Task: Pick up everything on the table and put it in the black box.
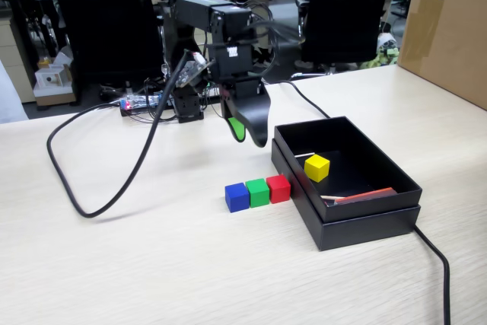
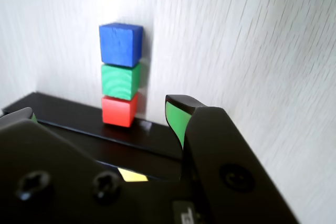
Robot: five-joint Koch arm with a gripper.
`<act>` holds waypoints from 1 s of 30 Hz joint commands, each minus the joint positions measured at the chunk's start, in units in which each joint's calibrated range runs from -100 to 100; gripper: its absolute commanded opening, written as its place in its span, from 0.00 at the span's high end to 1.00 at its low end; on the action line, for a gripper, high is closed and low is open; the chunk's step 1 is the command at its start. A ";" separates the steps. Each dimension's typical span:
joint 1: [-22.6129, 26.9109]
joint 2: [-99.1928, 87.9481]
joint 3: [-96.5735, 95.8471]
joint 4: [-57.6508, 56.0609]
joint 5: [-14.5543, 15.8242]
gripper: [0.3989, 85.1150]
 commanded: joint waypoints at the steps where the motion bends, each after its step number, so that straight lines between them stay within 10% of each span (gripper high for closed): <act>1: -1.42 -1.15 2.57 0.00 -0.44 0.42; 30: -2.98 30.98 16.98 0.86 -0.44 0.47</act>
